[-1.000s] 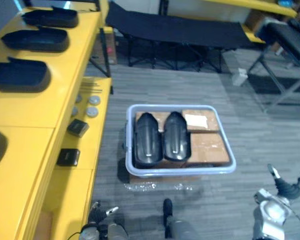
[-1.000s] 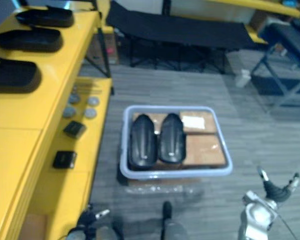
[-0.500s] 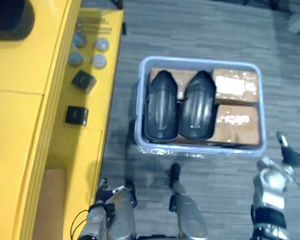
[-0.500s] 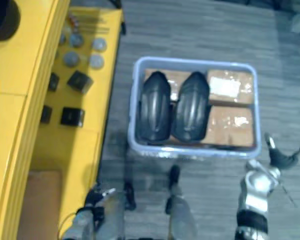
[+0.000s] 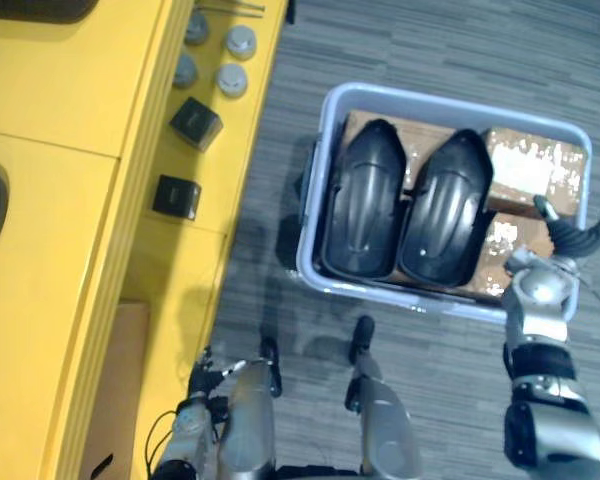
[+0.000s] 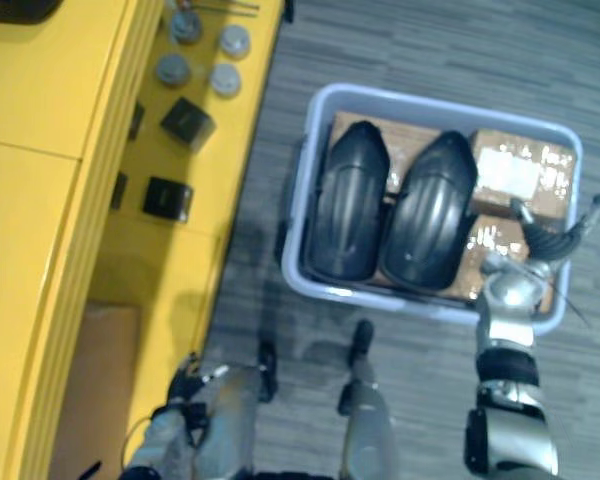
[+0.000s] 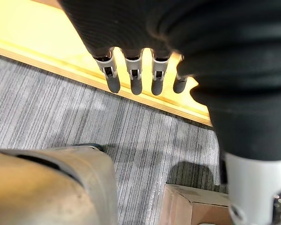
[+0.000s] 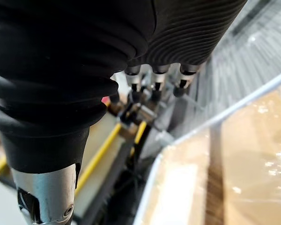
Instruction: Walk over and take plastic housings, then place them on the shelf
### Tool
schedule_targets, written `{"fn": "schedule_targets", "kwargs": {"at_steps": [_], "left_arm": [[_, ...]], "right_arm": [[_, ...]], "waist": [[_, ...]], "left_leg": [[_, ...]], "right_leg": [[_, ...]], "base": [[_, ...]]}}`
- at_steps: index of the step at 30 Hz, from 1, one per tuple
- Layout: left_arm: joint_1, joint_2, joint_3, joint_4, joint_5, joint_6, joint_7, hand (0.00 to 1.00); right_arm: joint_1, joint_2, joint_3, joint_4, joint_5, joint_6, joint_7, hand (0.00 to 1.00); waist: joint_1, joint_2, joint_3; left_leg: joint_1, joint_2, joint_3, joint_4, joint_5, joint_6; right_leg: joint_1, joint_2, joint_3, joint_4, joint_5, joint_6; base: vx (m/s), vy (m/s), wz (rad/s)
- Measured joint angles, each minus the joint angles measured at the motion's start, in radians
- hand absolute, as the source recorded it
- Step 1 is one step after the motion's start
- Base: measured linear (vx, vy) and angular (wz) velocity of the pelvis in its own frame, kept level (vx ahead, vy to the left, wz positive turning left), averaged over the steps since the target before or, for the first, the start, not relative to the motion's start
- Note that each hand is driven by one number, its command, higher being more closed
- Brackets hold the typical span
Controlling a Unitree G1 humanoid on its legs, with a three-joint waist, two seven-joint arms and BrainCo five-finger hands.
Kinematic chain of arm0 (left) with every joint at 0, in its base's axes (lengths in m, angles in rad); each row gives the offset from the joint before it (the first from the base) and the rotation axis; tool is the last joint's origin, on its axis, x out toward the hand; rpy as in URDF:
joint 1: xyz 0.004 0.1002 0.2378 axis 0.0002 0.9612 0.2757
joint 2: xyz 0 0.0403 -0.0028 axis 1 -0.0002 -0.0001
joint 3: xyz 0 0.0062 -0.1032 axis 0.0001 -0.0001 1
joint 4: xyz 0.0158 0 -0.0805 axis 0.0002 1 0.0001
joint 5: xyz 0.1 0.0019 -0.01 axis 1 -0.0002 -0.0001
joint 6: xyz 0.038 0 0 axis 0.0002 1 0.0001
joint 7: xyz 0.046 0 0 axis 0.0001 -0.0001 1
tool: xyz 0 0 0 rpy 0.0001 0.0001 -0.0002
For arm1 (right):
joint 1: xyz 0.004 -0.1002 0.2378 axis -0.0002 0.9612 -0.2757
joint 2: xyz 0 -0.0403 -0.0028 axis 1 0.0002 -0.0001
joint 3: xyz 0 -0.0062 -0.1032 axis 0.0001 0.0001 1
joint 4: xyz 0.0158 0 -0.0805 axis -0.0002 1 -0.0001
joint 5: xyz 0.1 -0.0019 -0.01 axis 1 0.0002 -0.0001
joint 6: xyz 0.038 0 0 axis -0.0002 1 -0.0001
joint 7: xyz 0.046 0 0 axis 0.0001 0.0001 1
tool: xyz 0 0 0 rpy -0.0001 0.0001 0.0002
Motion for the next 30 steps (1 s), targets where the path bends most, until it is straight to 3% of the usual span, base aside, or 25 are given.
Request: {"fn": "schedule_targets", "kwargs": {"at_steps": [5, 13, 16, 21, 25, 26, 30], "left_arm": [[-0.007, -0.007, -0.002, 0.000, -0.001, -0.002, -0.002, 0.00], [-0.022, -0.010, -0.028, 0.004, -0.006, -0.023, 0.040, 0.00], [-0.027, -0.013, -0.027, 0.013, -0.038, -0.025, 0.038, 0.00], [-0.033, -0.018, -0.027, 0.020, -0.039, -0.033, 0.034, 0.00], [-0.033, -0.018, -0.028, 0.020, -0.040, -0.036, 0.033, 0.00], [-0.033, -0.018, -0.028, 0.020, -0.040, -0.037, 0.033, 0.00], [-0.035, -0.018, -0.028, 0.020, -0.043, -0.036, 0.035, 0.00]], "right_arm": [[-0.041, -0.029, 0.034, 0.072, 0.040, 0.016, 0.081, 0.00], [-0.108, -0.070, 0.084, 0.131, 0.041, 0.091, 0.187, 0.00], [-0.127, -0.078, 0.115, 0.143, 0.039, 0.091, 0.241, 0.00], [-0.147, -0.119, 0.156, 0.162, 0.037, 0.096, 0.299, 0.00], [-0.176, -0.136, 0.176, 0.192, -0.008, 0.136, 0.325, 0.00], [-0.183, -0.139, 0.180, 0.197, -0.050, 0.156, 0.328, 1.00], [-0.186, -0.154, 0.208, 0.209, -0.163, 0.200, 0.323, 1.00]], "waist": [[0.002, 0.013, 0.009], [0.007, 0.034, 0.020], [0.007, 0.040, 0.023], [0.009, 0.049, 0.025], [0.009, 0.050, 0.025], [0.008, 0.050, 0.024], [0.010, 0.050, 0.024]], "left_leg": [[-0.024, -0.001, -0.003, 0.007, 0.003, 0.002], [-0.065, -0.005, -0.031, 0.008, 0.025, -0.004], [-0.077, -0.009, -0.039, 0.009, 0.032, -0.004], [-0.095, -0.017, -0.052, 0.008, 0.043, -0.002], [-0.101, -0.018, -0.062, 0.007, 0.048, -0.004], [-0.108, -0.019, -0.070, 0.007, 0.051, -0.006], [-0.110, -0.019, -0.084, 0.007, 0.056, -0.009]], "right_leg": [[-0.022, -0.003, 0.000, 0.011, -0.004, 0.004], [-0.051, -0.007, -0.023, 0.026, -0.004, 0.004], [-0.068, -0.012, -0.029, 0.048, -0.013, 0.007], [-0.089, -0.021, -0.039, 0.073, -0.025, 0.010], [-0.090, -0.022, -0.051, 0.075, -0.026, 0.009], [-0.091, -0.022, -0.056, 0.076, -0.027, 0.007], [-0.092, -0.022, -0.064, 0.089, -0.035, 0.003]], "base": [[-0.04, -0.009, 0.01], [-0.03, -0.017, 0.09], [-0.03, -0.008, 0.09], [-0.02, 0.000, 0.09], [-0.01, -0.011, 0.08], [-0.01, -0.010, 0.12], [-0.01, -0.013, 0.10]]}}
